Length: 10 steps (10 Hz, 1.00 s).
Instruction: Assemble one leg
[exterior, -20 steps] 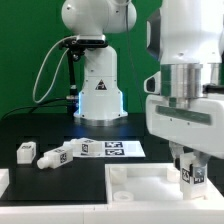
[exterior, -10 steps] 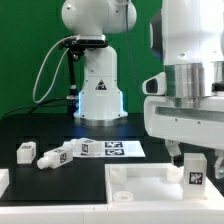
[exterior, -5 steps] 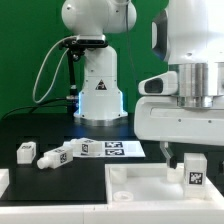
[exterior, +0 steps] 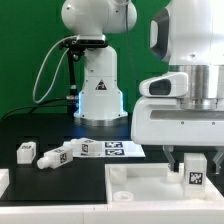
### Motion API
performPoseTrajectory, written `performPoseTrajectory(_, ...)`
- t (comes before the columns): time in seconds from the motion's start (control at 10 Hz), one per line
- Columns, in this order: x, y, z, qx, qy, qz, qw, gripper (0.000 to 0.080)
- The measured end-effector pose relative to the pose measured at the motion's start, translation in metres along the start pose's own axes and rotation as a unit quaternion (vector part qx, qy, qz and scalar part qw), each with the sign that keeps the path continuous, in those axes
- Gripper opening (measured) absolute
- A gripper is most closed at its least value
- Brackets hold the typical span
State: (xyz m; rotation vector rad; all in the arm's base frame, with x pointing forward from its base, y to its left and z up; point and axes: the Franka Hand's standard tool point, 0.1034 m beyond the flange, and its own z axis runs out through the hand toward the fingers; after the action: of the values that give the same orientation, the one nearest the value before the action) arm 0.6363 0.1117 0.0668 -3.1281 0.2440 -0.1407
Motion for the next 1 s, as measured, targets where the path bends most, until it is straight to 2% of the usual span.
performPoseTrajectory(0.1,-0.0001,-0.0001,0.0002,0.0,0.0,0.028,1.0,0.0284)
performPoseTrajectory(0.4,0.0002,-0.0009,0.001,0.0,0.002,0.145,0.989,0.0284)
performPoseTrajectory(0.5,-0.0008,-0.0026,0.0012,-0.004,0.004,0.22,0.975,0.0284)
performPoseTrajectory(0.7,0.0,-0.0052,0.0012,-0.022,0.004,0.307,0.951,0.0284)
performPoseTrajectory(0.8,0.0003,-0.0053,0.0016,-0.025,0.003,0.373,0.927,0.0284)
performPoseTrajectory(0.9,0.0005,-0.0051,0.0018,-0.023,0.003,0.43,0.902,0.0285)
performPoseTrajectory(1.0,0.001,-0.0054,0.0022,-0.014,0.004,0.506,0.862,0.0285)
